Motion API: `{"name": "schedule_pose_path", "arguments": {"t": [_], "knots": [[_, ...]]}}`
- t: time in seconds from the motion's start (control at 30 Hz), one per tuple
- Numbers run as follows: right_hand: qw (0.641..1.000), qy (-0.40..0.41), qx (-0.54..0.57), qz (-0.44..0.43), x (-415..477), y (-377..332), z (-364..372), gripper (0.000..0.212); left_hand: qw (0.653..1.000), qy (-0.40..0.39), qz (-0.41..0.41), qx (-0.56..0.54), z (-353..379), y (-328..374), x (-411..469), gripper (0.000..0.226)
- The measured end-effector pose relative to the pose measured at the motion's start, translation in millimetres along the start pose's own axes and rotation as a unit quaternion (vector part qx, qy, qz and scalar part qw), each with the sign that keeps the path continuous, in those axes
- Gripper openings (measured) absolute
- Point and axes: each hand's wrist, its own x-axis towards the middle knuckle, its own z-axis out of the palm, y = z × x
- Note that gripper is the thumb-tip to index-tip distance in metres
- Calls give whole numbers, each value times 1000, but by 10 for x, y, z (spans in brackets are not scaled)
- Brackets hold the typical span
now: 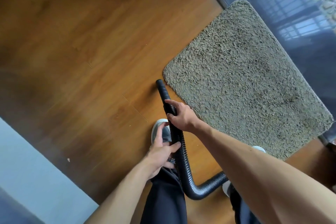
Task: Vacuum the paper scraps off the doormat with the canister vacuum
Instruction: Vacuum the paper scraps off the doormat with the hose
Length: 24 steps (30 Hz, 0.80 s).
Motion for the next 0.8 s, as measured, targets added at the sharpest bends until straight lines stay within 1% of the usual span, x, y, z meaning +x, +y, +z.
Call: {"name": "schedule_pose_path", "arguments": {"t": [0.13,0.3,0.47,0.63,0.8], "knots": [[1000,22,21,6,-20,65,-58,58,1000,-9,9,28,63,67,3,69],[996,60,66,14,-91,202,-192,57,997,-19,24,72,218,167,20,67],[989,91,111,36,-192,386,-307,58,991,-39,22,124,391,244,31,65],[975,127,168,71,-341,664,-424,58,979,-66,13,193,615,320,84,62],[957,147,229,97,-527,966,-559,58,962,-86,13,258,920,328,135,63]]}}
